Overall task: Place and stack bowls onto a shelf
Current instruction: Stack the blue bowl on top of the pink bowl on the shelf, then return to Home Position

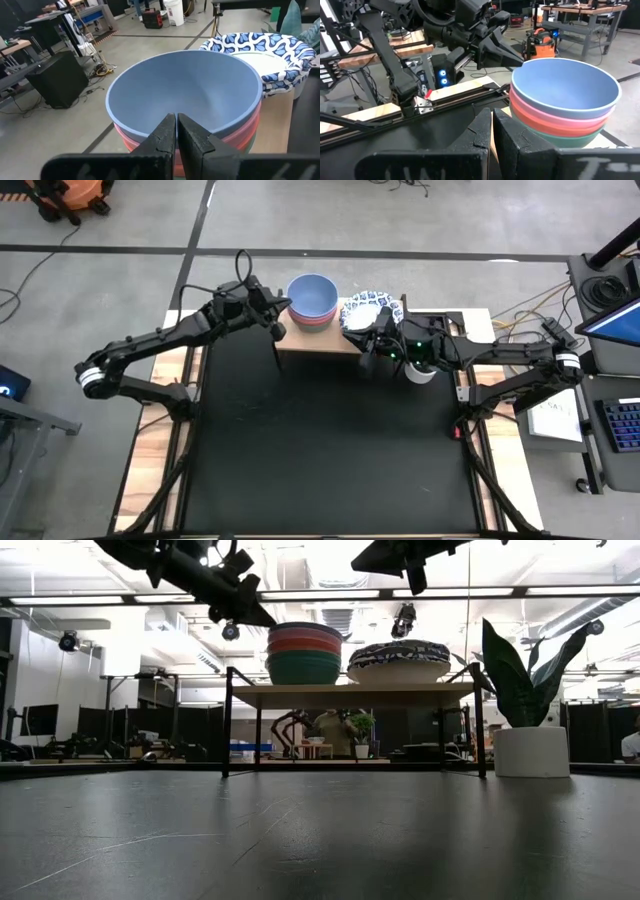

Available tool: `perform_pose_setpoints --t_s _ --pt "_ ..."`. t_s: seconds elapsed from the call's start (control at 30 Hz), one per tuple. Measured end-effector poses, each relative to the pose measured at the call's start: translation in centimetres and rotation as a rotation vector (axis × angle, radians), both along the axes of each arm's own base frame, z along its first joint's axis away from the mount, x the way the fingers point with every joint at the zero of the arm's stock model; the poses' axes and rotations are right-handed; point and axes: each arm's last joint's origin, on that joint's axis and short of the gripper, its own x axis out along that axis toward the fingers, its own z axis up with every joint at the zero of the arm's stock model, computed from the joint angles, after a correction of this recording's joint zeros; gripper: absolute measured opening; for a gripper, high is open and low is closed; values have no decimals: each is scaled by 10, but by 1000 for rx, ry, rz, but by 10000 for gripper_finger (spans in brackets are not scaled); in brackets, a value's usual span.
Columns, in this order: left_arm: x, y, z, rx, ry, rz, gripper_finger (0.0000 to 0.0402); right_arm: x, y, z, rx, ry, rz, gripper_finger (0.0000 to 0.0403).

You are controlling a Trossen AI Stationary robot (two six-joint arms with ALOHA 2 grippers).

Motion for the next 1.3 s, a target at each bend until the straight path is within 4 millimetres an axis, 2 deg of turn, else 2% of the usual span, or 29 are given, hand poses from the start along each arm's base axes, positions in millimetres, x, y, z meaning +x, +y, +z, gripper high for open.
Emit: perform_pose_setpoints --t_s 0.43,0.57,0.8,0.93,1.07,1.3 --pt "-5 -3 2 -41 -10 20 0 1 7 -4 -8 13 24 9" --pt "-14 -25 11 -91 -38 -76 0 -1 19 -10 -50 30 74 9" --pt "-43 -83 17 -104 -125 -249 0 -20 34 -34 -95 58 132 9" --pt "-63 -112 2 -130 -146 -367 0 -35 39 -53 -90 41 200 9" --pt "-83 -135 -21 -163 -161 -475 0 -50 43 -76 -84 29 320 9" --pt "-106 -149 -58 -218 -208 -554 0 -72 45 -109 -90 -3 355 9"
